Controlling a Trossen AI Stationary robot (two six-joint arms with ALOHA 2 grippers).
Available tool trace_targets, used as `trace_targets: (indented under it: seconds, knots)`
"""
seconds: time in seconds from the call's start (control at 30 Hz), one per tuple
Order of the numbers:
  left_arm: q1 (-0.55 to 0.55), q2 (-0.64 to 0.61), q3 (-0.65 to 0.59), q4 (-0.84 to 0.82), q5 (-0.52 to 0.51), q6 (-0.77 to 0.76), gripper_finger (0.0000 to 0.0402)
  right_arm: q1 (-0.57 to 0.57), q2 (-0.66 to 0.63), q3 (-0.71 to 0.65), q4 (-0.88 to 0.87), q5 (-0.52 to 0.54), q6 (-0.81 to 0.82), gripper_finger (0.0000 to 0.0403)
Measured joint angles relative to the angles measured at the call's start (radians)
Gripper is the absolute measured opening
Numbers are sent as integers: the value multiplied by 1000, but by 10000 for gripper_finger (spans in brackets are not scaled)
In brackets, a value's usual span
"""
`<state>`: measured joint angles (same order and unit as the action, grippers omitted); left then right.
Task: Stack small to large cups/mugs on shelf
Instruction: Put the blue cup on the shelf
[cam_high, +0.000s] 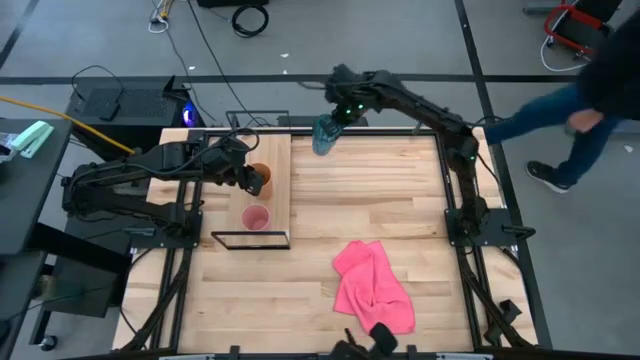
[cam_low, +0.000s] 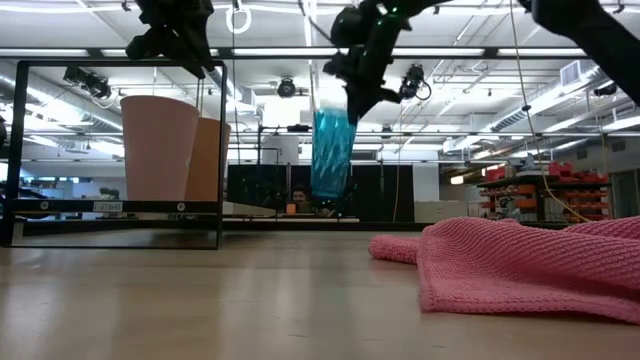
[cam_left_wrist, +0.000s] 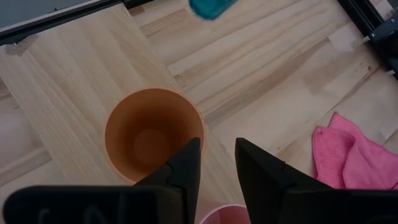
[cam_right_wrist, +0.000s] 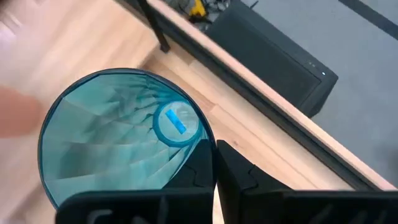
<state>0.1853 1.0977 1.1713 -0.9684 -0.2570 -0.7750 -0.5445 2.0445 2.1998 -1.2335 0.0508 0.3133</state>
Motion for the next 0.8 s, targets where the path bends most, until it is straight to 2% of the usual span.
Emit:
trace_targets:
  seconds: [0.37, 0.8]
  knots:
    - [0, 0, 0, 5, -1, 0, 107, 47, 106, 0, 110, -56, -47, 4]
    - [1, 1, 0, 9, -1, 0, 107, 42, 144, 1, 107, -78, -52, 4]
